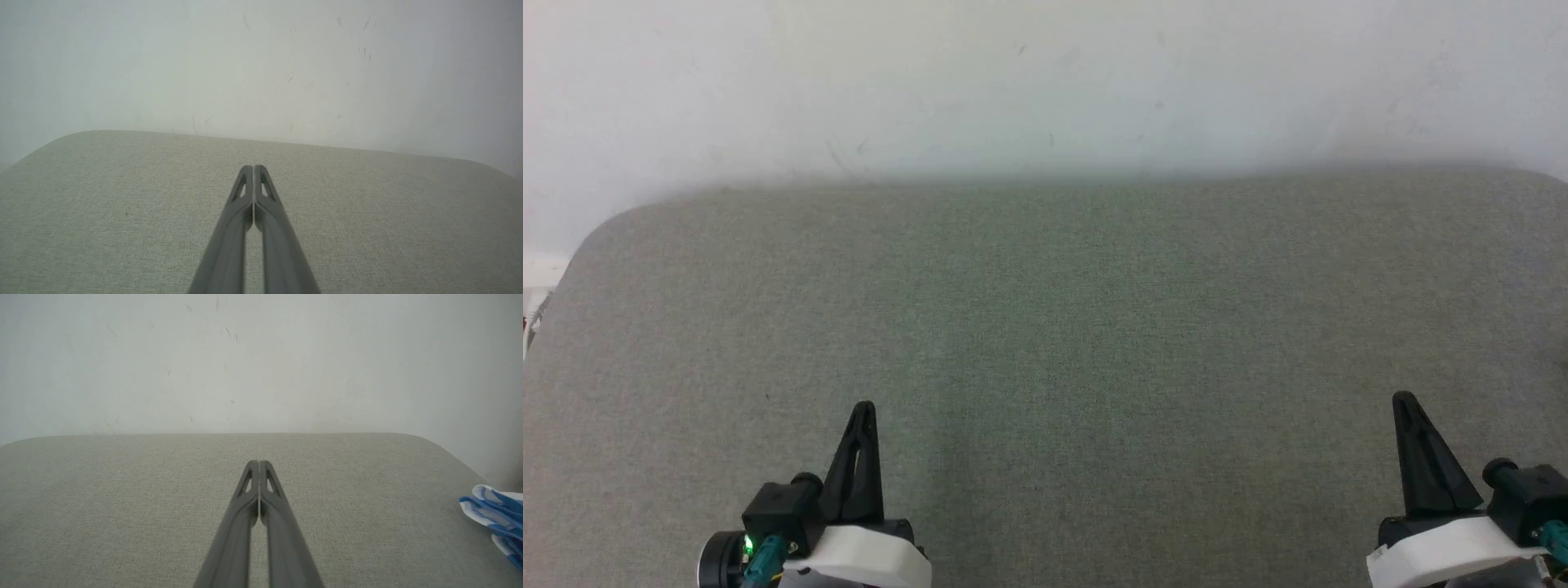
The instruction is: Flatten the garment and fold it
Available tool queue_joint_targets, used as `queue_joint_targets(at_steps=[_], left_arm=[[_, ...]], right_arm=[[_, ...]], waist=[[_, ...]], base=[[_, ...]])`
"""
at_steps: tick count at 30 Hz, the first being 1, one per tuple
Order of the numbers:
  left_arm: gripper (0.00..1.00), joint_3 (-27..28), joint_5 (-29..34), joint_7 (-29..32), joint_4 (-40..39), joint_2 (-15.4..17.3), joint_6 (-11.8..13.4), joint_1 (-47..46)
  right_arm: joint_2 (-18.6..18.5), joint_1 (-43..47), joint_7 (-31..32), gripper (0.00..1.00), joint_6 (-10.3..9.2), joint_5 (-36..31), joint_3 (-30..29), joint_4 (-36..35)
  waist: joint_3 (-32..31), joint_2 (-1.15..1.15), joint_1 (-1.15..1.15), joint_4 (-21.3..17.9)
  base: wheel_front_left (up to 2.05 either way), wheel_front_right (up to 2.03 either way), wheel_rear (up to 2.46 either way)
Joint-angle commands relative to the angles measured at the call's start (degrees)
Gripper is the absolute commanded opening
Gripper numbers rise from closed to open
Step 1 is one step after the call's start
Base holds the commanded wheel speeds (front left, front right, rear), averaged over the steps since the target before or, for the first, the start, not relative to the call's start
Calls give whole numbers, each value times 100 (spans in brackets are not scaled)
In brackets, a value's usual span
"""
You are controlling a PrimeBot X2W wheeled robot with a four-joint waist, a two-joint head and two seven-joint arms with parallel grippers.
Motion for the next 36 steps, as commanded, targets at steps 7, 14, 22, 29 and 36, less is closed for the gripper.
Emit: queue_joint_targets(at_steps=[7, 14, 22, 29, 36], left_arm=[[0, 42, 93, 103, -58, 7, -20, -25], [0, 70, 146, 187, -92, 10, -32, -39], [0, 101, 207, 283, -132, 13, -45, -55], [0, 128, 260, 367, -166, 16, -57, -69], [0, 156, 313, 452, -200, 19, -68, -84]], right_arm=[[22, -52, 89, 0, -1, -72, 40, -42], [35, -81, 163, 0, -2, -114, 65, -67], [50, -115, 247, 0, -2, -162, 94, -96], [63, -145, 320, 0, -3, -204, 119, -120], [76, -174, 394, 0, -4, -246, 144, -145]], waist=[[-11, 0, 0, -2], [-21, 0, 0, -5], [-32, 0, 0, -7], [-41, 0, 0, -9], [-51, 0, 0, -12]], base=[[0, 0, 0], [0, 0, 0], [0, 0, 0], [0, 0, 0], [0, 0, 0]])
